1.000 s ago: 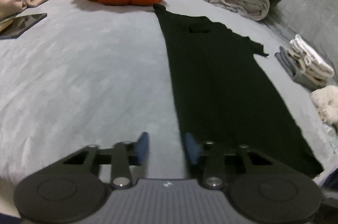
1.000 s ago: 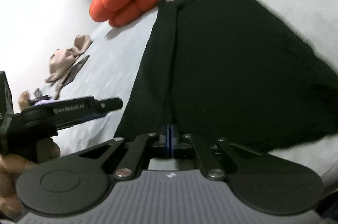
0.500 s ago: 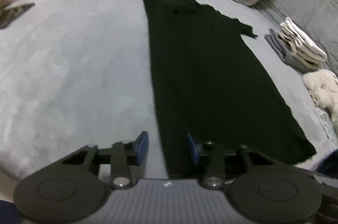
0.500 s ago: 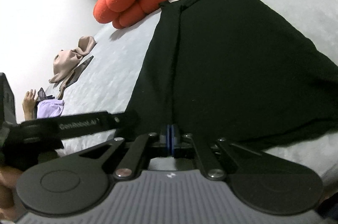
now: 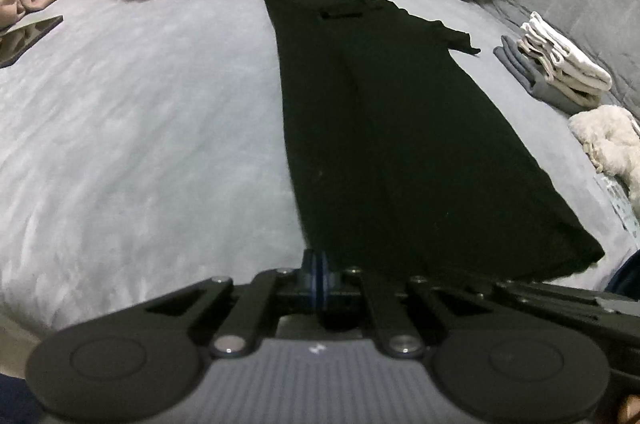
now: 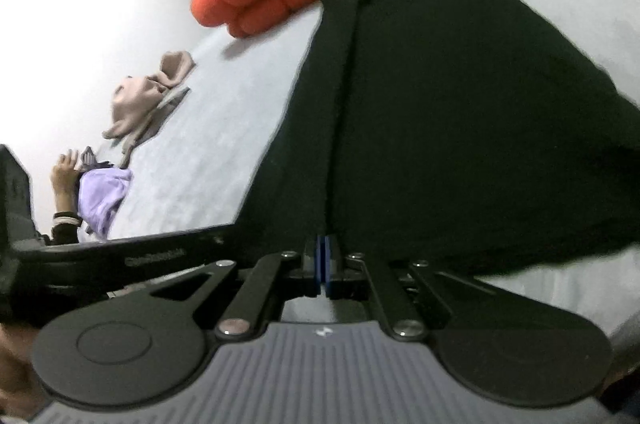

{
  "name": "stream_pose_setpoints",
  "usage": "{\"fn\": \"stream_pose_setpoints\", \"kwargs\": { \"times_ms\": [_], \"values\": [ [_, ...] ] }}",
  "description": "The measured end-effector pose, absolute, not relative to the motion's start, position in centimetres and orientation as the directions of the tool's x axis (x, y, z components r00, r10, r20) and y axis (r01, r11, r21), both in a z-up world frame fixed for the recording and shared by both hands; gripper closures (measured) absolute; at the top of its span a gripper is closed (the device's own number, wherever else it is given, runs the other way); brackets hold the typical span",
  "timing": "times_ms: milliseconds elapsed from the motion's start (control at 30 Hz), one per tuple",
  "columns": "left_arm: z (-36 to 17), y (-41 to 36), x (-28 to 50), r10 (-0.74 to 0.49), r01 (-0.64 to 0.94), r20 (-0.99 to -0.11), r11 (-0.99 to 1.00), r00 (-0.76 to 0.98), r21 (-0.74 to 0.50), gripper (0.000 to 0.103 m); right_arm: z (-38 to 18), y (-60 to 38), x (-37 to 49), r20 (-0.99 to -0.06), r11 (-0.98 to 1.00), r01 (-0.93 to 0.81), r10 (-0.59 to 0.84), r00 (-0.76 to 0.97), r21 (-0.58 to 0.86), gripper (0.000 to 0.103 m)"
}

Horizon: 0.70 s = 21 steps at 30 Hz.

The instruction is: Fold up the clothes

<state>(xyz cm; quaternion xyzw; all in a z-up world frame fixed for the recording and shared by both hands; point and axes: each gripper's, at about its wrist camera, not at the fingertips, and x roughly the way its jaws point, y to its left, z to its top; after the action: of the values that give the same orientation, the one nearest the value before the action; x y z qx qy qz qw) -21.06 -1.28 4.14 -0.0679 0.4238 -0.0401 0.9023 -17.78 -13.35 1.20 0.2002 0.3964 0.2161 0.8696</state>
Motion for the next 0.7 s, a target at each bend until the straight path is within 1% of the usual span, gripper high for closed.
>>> {"fn": "stream_pose_setpoints", "kwargs": {
  "times_ms": [233, 333, 367, 400, 433, 467, 500, 533, 567, 700],
  "values": [
    [4.0, -2.1, -21.2, -0.094, 0.046, -0.754, 0.995, 0.65, -0.084, 0.1, 1.4, -13.0, -18.1, -0.604, 0.835, -0.231, 0.527, 0.597, 0.5, 0.1],
    [3.9, -2.4, -21.1, -0.081, 0.053, -0.758, 0.997, 0.648, -0.062, 0.097, 1.4, -12.7, -18.1, -0.61, 0.846, -0.24, 0.514, 0.603, 0.476, 0.099],
    [4.0, -2.3, -21.0, -0.084, 0.053, -0.759, 0.996, 0.646, -0.065, 0.097, 1.5, -12.5, -18.2, -0.611, 0.851, -0.254, 0.511, 0.605, 0.46, 0.096],
    [4.1, -2.0, -21.0, -0.095, 0.05, -0.759, 0.995, 0.644, -0.083, 0.095, 1.7, -12.2, -18.2, -0.61, 0.853, -0.271, 0.511, 0.606, 0.446, 0.09],
    [4.3, -1.7, -21.0, -0.111, 0.043, -0.761, 0.993, 0.64, -0.109, 0.093, 1.8, -12.1, -18.3, -0.608, 0.855, -0.285, 0.511, 0.607, 0.434, 0.087],
    [4.5, -1.2, -21.0, -0.124, 0.032, -0.764, 0.99, 0.633, -0.134, 0.088, 1.8, -12.1, -18.3, -0.607, 0.856, -0.294, 0.511, 0.609, 0.426, 0.084],
    [4.8, -0.8, -21.3, -0.131, 0.028, -0.763, 0.989, 0.633, -0.147, 0.083, 1.9, -12.4, -18.3, -0.604, 0.854, -0.295, 0.514, 0.609, 0.429, 0.073],
    [5.2, -0.4, -21.6, -0.137, 0.026, -0.76, 0.987, 0.635, -0.156, 0.081, 2.0, -12.7, -18.3, -0.598, 0.85, -0.294, 0.519, 0.611, 0.437, 0.067],
    [5.6, 0.0, -21.9, -0.143, 0.024, -0.758, 0.986, 0.637, -0.166, 0.078, 2.1, -13.0, -18.3, -0.593, 0.848, -0.292, 0.521, 0.615, 0.442, 0.067],
    [7.4, 1.5, -22.6, -0.141, 0.012, -0.733, 0.984, 0.665, -0.179, 0.076, 2.9, -14.0, -18.4, -0.572, 0.869, -0.305, 0.488, 0.659, 0.389, 0.067]
  ]
}}
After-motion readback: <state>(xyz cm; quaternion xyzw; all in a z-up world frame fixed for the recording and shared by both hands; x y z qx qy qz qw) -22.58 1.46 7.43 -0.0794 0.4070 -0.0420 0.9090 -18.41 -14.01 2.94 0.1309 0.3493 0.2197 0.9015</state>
